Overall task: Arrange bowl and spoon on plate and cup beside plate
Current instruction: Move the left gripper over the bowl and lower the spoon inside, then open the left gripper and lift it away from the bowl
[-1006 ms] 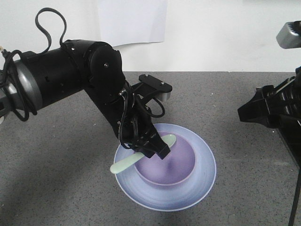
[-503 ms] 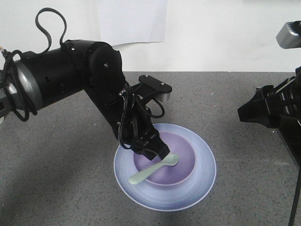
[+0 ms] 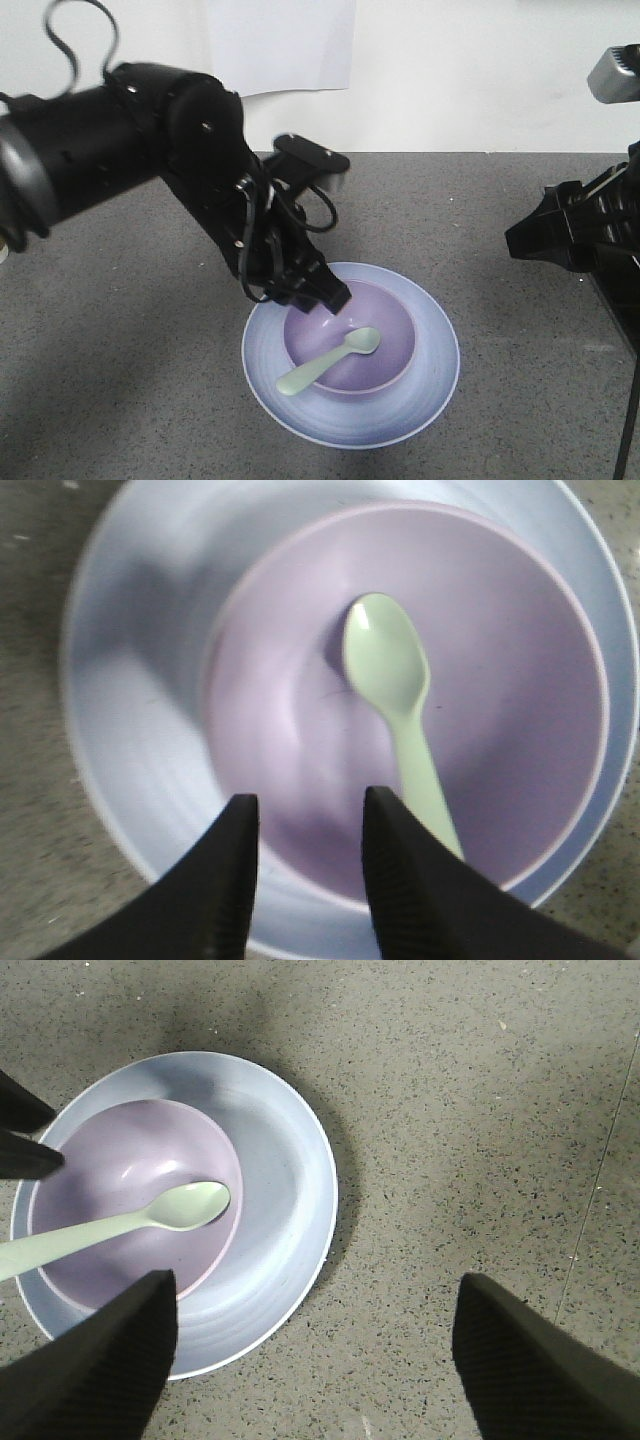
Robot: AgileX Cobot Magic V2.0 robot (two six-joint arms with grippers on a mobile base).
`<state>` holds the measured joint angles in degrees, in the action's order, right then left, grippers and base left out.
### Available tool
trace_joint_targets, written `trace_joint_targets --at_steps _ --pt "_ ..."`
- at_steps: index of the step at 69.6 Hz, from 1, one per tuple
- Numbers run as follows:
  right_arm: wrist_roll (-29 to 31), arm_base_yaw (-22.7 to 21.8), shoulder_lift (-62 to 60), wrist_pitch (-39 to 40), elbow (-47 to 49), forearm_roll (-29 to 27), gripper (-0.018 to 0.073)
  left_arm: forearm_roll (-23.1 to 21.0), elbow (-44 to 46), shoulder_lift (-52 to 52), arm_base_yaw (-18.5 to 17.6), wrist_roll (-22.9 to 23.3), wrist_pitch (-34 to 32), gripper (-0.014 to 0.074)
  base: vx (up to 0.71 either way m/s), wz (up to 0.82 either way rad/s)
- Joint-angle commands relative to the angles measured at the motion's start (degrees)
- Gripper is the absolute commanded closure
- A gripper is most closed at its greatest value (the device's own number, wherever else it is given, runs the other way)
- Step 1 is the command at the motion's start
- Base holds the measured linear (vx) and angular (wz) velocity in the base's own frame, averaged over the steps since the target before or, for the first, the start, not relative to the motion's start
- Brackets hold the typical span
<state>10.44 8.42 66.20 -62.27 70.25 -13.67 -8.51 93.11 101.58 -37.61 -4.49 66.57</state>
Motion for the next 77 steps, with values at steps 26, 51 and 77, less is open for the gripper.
trace_joint_targets --at_steps 26,51,77 --pt "0.3 -0.3 -1.1 2.6 1.5 -0.7 0.0003 4.9 1.8 -15.6 14.4 3.7 -1.0 0.0204 0.0 0.0" --pt "0.3 -0.3 -1.1 2.6 1.5 -0.7 0.0003 17.7 1.8 -19.3 33.1 10.2 -1.1 0.0163 0.0 0.0" --pt "0.3 -0.3 -1.1 2.6 1.5 -0.7 0.0003 18.3 1.8 -18.6 48.8 11.9 -7.3 0.0163 0.0 0.0"
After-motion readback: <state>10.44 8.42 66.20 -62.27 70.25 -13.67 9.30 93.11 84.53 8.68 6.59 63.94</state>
